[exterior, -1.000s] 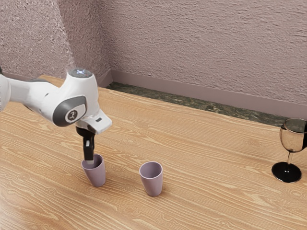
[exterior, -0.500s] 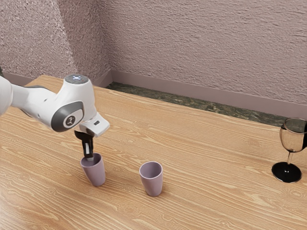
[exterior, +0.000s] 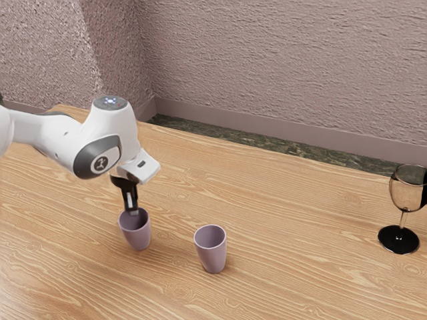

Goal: Place the left cup onto the right cup

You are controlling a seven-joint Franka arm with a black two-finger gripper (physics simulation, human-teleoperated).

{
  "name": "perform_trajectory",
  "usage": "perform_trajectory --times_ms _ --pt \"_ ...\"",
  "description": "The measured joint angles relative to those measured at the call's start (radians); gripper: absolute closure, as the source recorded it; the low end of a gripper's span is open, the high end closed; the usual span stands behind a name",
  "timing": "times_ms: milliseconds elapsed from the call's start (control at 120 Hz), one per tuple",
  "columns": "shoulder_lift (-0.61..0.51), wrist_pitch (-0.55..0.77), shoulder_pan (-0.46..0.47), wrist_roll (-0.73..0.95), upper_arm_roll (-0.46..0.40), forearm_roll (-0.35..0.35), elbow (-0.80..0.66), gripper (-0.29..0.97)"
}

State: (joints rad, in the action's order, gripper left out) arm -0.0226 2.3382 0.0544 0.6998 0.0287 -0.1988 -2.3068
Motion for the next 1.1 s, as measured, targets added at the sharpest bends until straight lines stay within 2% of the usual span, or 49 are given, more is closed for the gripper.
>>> perform_trajectory --times_ms 250,450,633,1100 --pt "-0.044 -0.125 0.026 -0.024 -0.009 -0.001 0.158 0.79" --pt "-0.02 -0.198 0.101 -0.044 -0.01 -0.001 0.241 0.79" --pt "-0.004 -0.224 0.162 -0.063 -0.01 -0.002 0.272 0.79" --pt "0.125 -0.236 0.296 -0.094 -0.008 -0.028 0.424 0.79"
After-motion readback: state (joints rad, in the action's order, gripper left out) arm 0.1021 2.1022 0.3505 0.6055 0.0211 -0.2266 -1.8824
